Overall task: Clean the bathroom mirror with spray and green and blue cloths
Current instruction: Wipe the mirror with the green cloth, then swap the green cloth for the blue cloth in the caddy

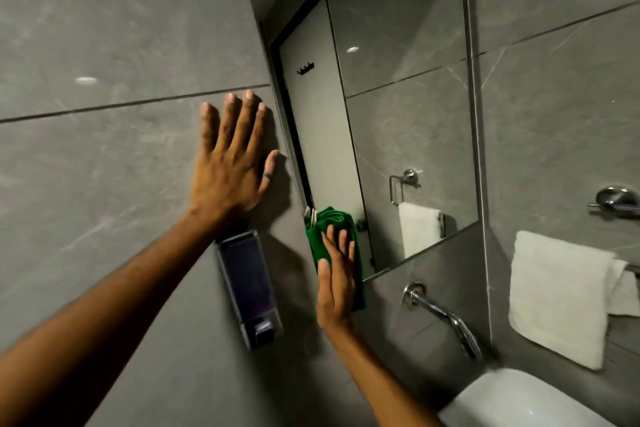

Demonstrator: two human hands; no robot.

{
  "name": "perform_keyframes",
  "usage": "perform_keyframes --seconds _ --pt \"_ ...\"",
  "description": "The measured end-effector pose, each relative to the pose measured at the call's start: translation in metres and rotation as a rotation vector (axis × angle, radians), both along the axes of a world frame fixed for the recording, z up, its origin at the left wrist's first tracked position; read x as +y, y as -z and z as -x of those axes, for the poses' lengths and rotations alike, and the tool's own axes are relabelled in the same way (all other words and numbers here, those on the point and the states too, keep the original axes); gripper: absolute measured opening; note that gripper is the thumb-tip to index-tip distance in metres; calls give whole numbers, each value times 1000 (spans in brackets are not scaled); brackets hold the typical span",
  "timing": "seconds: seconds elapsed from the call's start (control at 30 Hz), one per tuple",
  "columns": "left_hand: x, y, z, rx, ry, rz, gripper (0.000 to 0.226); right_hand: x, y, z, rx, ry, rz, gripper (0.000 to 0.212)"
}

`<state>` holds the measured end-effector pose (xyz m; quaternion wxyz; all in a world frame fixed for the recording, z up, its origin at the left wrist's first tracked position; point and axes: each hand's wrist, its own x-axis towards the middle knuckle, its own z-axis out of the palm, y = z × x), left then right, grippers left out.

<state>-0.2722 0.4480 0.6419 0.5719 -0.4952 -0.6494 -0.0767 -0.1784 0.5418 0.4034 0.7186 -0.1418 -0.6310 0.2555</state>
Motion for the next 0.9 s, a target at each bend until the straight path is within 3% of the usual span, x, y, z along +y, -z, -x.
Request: perform_keyframes --seconds 0.1,0.2,0.27,0.4,0.47,0.53,0.6,0.63,0.7,0.8,0.9 --pt "-16 -7 -18 -106 68 160 71 -38 -8 -12 335 -454 569 40" --pt "-55 -2 -41 -458 408 205 59 -62 -10 -45 546 -816 1035 34" --pt "-93 15 -58 -614 639 82 47 -84 -16 -71 508 -976 1126 48" --pt "-158 116 -89 -738 883 -148 38 -133 -13 -102 453 -1130 1059 71" --pt "-175 182 -110 -1132 900 -184 52 -158 -2 -112 377 -1161 1074 73" --pt "-197 244 -127 -1871 876 -156 73 -187 29 -118 332 -1168 1146 62" --pt "-224 311 -128 -2531 917 -28 59 -218 79 -119 266 -1148 1265 51" --pt "-253 352 -134 -2765 908 -19 45 -243 118 -124 218 -1143 1371 48" --pt "-297 419 -151 -2929 728 -54 27 -280 180 -144 100 -1108 1535 46" --pt "-361 507 -187 -3027 365 -159 29 -333 263 -172 -98 -1048 1730 42" --pt "-403 577 -218 -3044 87 -274 41 -357 332 -190 -382 -837 1748 44"
